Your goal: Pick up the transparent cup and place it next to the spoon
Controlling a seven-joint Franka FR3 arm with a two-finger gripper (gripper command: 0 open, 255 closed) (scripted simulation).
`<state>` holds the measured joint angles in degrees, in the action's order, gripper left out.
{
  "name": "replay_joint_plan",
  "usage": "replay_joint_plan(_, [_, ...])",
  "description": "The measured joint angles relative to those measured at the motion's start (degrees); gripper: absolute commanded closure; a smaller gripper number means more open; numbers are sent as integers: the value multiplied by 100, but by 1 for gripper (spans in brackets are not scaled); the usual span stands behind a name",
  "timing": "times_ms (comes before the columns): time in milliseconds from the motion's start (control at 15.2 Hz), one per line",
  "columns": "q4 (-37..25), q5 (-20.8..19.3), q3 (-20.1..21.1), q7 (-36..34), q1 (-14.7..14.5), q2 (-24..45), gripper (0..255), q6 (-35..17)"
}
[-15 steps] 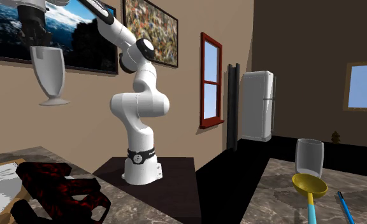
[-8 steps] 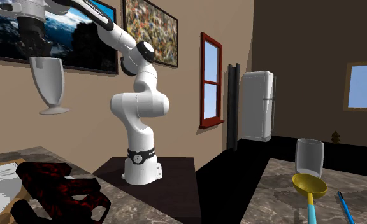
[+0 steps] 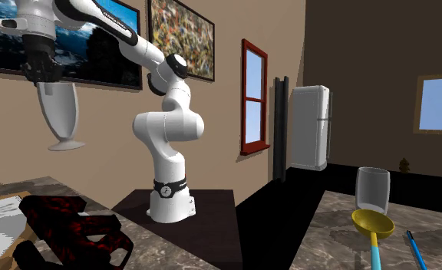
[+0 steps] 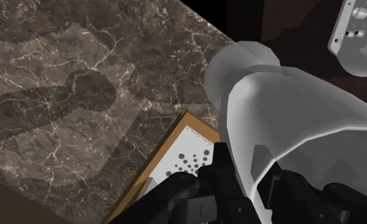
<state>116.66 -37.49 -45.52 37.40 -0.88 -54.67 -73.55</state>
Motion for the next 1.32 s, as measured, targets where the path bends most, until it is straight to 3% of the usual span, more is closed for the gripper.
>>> replay_joint_plan(1320, [1559, -649, -661, -251, 295, -592, 255, -1077])
